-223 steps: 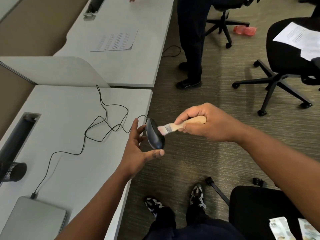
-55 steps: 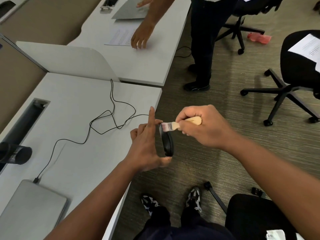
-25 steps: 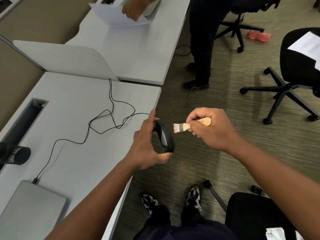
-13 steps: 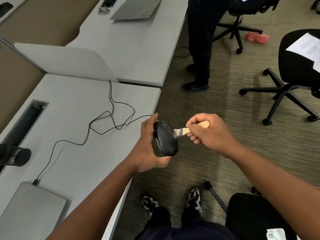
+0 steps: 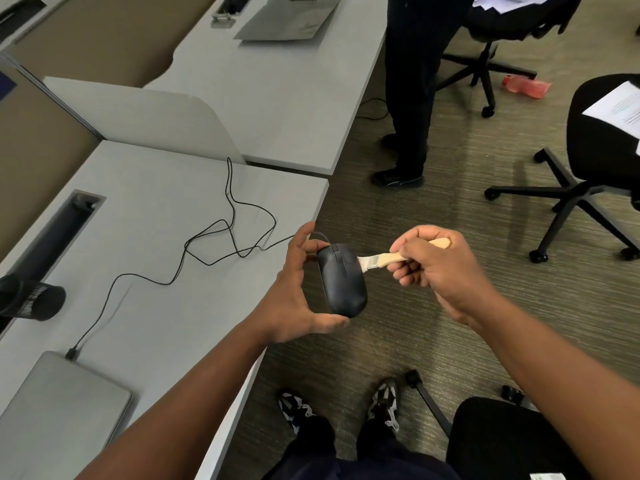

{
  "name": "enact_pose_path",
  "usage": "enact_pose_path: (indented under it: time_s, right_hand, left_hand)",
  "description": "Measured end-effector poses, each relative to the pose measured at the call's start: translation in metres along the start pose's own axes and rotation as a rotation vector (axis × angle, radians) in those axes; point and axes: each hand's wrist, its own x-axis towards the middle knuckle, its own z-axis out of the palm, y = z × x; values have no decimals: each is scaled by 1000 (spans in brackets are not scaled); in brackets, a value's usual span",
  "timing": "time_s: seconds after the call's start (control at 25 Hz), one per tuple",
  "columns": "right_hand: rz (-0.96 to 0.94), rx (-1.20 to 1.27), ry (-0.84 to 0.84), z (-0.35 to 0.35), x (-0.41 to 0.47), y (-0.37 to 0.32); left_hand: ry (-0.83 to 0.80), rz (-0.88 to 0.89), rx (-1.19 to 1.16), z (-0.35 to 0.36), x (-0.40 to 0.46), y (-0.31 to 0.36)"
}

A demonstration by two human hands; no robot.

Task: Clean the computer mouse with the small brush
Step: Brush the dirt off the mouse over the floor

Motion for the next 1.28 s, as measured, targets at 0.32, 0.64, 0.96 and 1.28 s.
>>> enact_pose_path:
  time_s: [0.32, 0.64, 0.96, 1.28]
  right_hand:
    - [-142, -86, 46, -2, -1, -13]
    - [-426, -572, -82, 27, 6, -34]
    - [-372, -659, -154, 33, 6, -40]
    - [-393, -701, -144, 40, 1, -32]
  left_hand:
    - [149, 62, 78, 4, 0, 9]
    - [136, -53, 37, 9, -1, 4]
    - [88, -44, 76, 6, -7, 6]
    - [79, -36, 117, 8, -10, 2]
